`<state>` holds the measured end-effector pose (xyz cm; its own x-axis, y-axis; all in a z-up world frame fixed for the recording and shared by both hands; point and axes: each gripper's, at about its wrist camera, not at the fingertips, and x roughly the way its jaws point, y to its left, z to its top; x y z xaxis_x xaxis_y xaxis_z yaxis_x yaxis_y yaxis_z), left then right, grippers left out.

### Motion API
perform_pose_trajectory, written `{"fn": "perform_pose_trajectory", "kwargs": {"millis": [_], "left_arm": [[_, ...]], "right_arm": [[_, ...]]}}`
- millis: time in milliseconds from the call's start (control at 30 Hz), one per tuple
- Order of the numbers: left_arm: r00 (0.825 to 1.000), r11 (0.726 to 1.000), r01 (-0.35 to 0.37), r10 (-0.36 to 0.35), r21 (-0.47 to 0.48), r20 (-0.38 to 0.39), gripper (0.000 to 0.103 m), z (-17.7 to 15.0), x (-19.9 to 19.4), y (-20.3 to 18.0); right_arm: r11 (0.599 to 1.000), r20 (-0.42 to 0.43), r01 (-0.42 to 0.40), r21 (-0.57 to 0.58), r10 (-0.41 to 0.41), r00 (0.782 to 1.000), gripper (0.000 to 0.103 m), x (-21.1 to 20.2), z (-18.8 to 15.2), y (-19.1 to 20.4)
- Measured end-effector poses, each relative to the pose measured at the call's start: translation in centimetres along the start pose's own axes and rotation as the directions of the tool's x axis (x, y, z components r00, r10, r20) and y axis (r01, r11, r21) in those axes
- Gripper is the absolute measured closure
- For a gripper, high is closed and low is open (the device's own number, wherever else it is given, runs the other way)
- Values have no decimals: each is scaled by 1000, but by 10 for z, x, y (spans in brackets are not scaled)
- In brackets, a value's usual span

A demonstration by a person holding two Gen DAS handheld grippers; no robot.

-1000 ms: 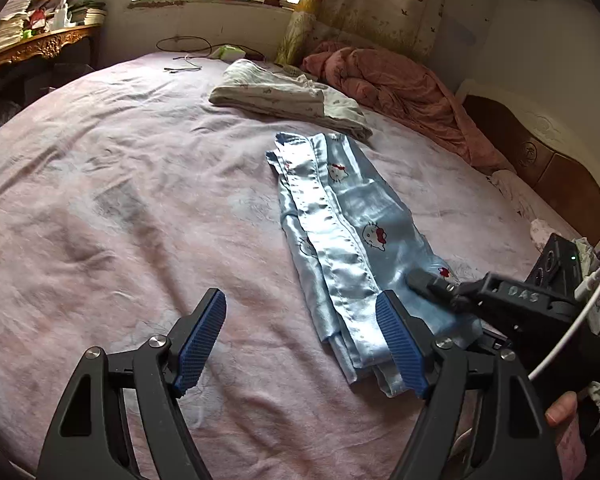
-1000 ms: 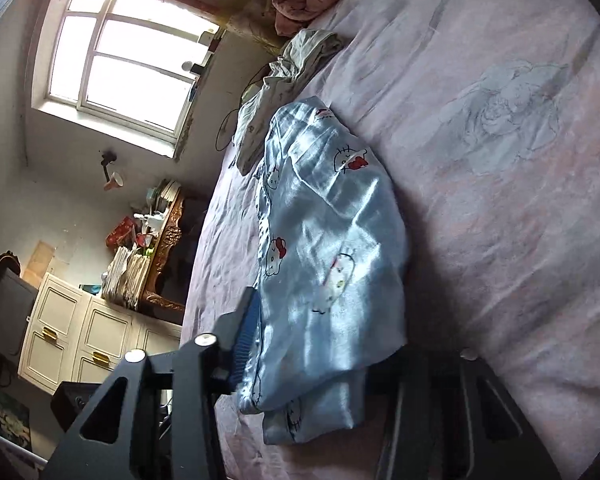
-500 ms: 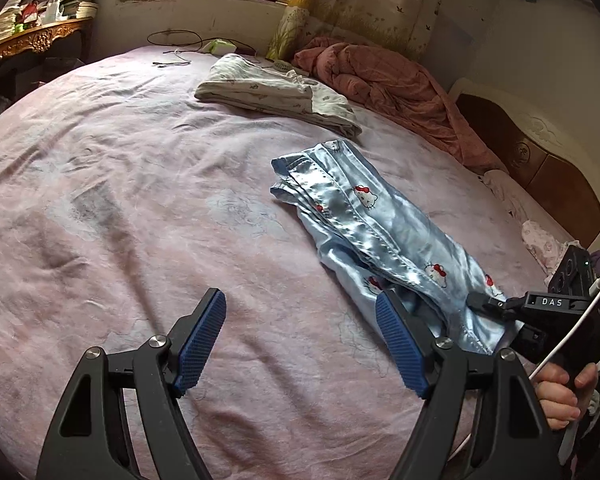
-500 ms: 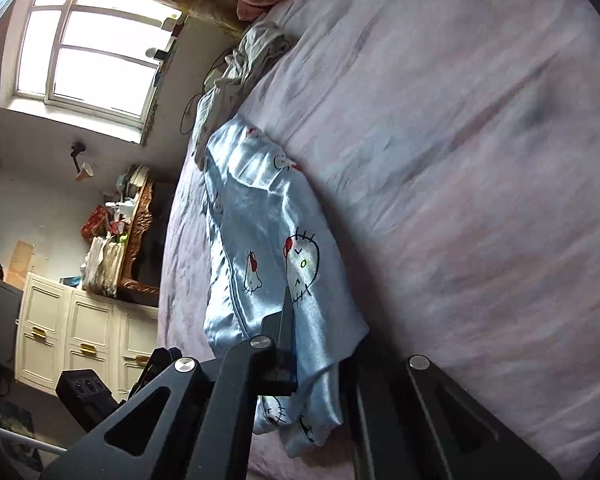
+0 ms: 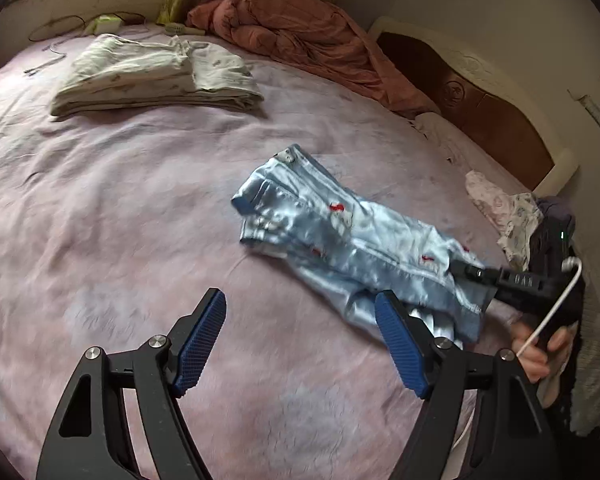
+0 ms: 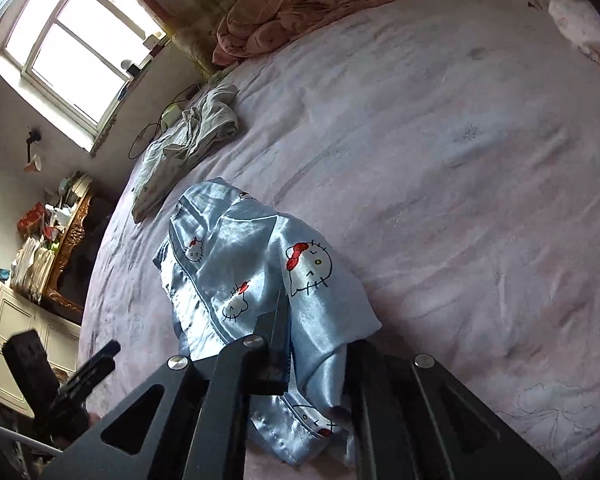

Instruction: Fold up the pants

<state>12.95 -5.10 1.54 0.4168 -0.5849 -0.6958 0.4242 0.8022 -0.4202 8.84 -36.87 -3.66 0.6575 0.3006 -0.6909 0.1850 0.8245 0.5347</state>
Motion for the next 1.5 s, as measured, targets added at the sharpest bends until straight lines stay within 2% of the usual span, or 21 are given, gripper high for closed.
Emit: {"fn": "perform_pose_trajectory", "kwargs": {"millis": [100,200,267,300,367,467,500,633,767,800,900,967,1067,1133,1200,1233,1267,1300,1333,1433,1500], "left_arm": [[996,993,49,-56,-108,-68,30,27,27,15],[982,953,142,-170,-267,-85,36,34,49,34],[964,905,207,-254,-372,-83,39,29,61,42],[953,885,225,-286,-407,-97,46,25,67,43],[950,859,192,-284,-475,-130,52,9,69,39],[966,853,161,-239,-497,-97,52,-6,65,31],[969,835,167,-237,-525,-69,52,-9,65,33],[959,752,230,-285,-617,11,52,-3,82,44],[962,738,254,-261,-625,83,52,5,94,41],[954,723,282,-279,-630,108,52,5,99,42],[918,613,387,-331,-689,221,73,-3,113,54],[905,575,417,-337,-704,261,81,-7,119,60],[901,613,429,-339,-663,269,82,-4,119,55],[888,610,454,-368,-649,275,83,0,120,53],[906,641,419,-342,-643,249,98,3,119,50],[914,662,403,-325,-632,243,99,3,115,48],[924,688,383,-290,-616,250,99,3,106,45],[933,715,360,-254,-599,256,99,1,97,43],[939,740,338,-221,-582,264,99,0,87,41],[943,801,267,-102,-536,318,99,-11,49,35],[937,838,168,27,-519,348,99,-25,18,31]], "right_arm": [[997,-7,-38,65,38,999,56,4,-13,-13],[993,5,-70,96,70,998,55,4,-20,-18],[991,11,-81,102,80,997,55,2,-24,-19],[991,11,-86,104,86,996,55,2,-26,-18],[992,10,-87,90,86,996,55,0,-29,-17],[995,5,-85,54,85,996,55,0,-32,-11],[995,2,-84,50,84,996,55,1,-32,-11],[995,-2,-80,52,80,997,54,6,-30,-9],[995,2,-77,60,77,997,54,7,-25,-10],[995,5,-77,60,77,997,54,8,-23,-10],[995,17,-88,47,87,996,54,12,-22,-11],[992,25,-106,66,104,994,54,12,-24,-15],[986,42,-143,90,139,989,54,10,-26,-20],[981,46,-174,86,171,984,54,10,-30,-18],[975,20,-212,62,211,977,54,12,-34,-11],[978,15,-202,57,202,979,61,13,-36,-7],[980,24,-189,57,187,982,70,13,-37,-4],[983,25,-180,46,179,984,91,15,-36,-2],[985,11,-170,26,170,985,96,18,-34,3],[987,-16,-155,-45,155,988,98,22,-28,20],[982,-38,-151,-110,148,988,98,28,-24,38]]}}
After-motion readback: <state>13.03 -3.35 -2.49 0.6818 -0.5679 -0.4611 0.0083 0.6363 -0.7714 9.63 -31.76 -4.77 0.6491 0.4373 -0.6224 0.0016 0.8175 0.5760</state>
